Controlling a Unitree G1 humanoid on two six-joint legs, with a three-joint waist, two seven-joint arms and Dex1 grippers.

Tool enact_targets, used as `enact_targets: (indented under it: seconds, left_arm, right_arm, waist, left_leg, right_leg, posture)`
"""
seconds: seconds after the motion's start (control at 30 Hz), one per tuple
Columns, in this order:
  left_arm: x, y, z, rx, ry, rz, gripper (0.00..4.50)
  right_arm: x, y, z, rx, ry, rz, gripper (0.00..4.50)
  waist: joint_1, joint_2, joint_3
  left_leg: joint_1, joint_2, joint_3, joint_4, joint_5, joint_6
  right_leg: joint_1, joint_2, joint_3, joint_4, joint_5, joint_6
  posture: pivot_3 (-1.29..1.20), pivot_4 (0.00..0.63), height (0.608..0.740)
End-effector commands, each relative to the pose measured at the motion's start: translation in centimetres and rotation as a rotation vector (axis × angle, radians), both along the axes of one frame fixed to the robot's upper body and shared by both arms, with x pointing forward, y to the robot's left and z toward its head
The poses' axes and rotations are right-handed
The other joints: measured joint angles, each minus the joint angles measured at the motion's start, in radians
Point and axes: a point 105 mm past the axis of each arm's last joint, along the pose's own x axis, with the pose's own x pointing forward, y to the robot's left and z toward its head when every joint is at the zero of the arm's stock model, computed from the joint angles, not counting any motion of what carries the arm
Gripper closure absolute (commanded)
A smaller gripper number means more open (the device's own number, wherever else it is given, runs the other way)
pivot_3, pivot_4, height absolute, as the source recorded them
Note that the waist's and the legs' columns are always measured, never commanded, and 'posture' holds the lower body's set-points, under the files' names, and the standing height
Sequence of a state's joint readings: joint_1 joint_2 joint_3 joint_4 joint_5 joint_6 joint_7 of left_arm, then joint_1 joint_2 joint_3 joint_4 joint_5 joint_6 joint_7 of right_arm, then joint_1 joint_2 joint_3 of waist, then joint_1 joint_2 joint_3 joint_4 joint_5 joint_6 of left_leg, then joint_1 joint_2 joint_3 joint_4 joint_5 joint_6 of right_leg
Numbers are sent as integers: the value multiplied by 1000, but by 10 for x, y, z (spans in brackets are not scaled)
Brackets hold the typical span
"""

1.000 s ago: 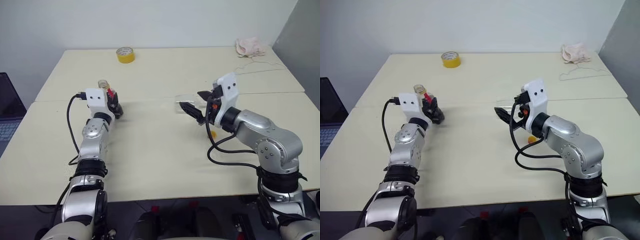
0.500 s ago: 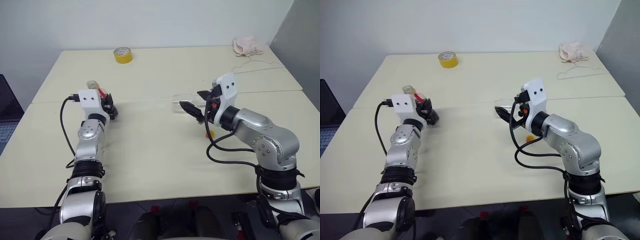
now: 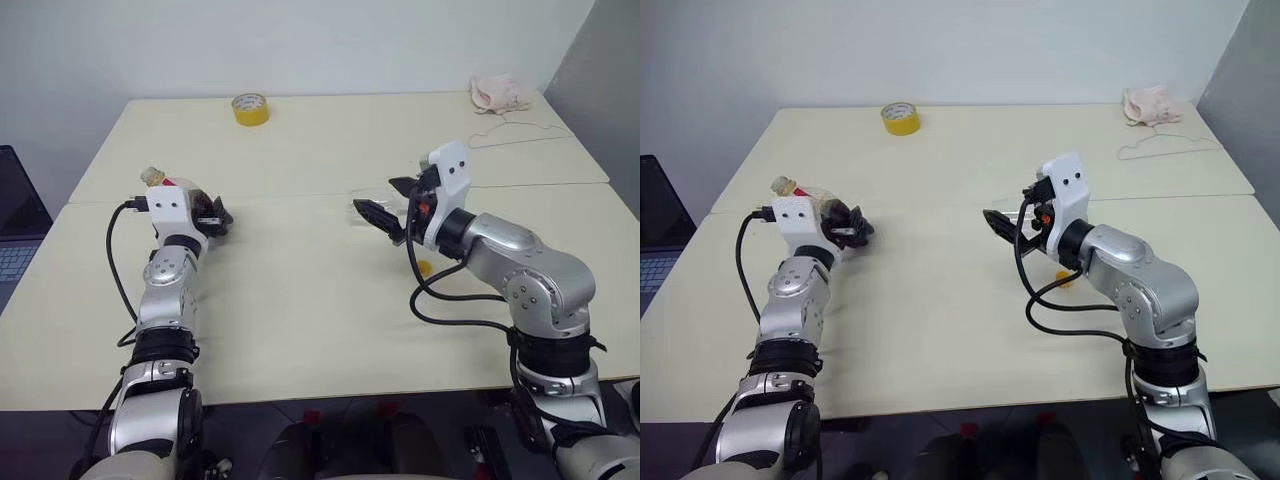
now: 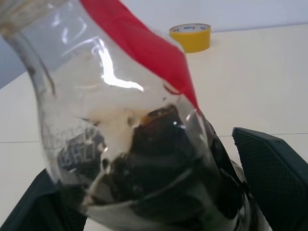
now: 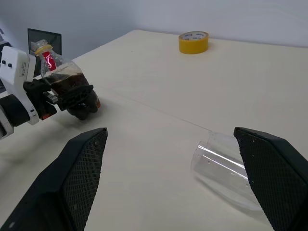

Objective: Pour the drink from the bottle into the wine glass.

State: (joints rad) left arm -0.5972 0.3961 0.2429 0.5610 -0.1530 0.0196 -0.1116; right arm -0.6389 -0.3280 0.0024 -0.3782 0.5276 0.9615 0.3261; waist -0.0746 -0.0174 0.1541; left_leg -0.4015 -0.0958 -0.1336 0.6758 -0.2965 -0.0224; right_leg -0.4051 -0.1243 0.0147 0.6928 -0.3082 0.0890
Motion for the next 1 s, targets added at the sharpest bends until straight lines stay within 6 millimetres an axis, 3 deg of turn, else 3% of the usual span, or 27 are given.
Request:
enact_targets:
  seconds: [0.03,0.57,1.0]
  left_arm:
    - [-1,-2,14,20,-42,-15,35]
    - [-1,-23,18,7,-69,-125,35]
    - [-23,-9,17,18,-41,-124,35]
  right_arm:
    - [-2,3,15,20,-66,15,0]
    - [-3,5,14,19,-68,20,0]
    - [-3,12,11,19,-63,53,0]
  waist:
    - [0,0,0]
    - [1,0,0]
    - [1,0,0]
  left_leg:
    - [0,0,0,0,0,0]
    - [0,0,0,0,0,0]
    - [0,0,0,0,0,0]
  right_leg:
    - [0,0,0,0,0,0]
    - [0,0,0,0,0,0]
    - [0,0,0,0,0,0]
  posture:
    - [0,150,740]
    - [0,150,740]
    - [0,150,740]
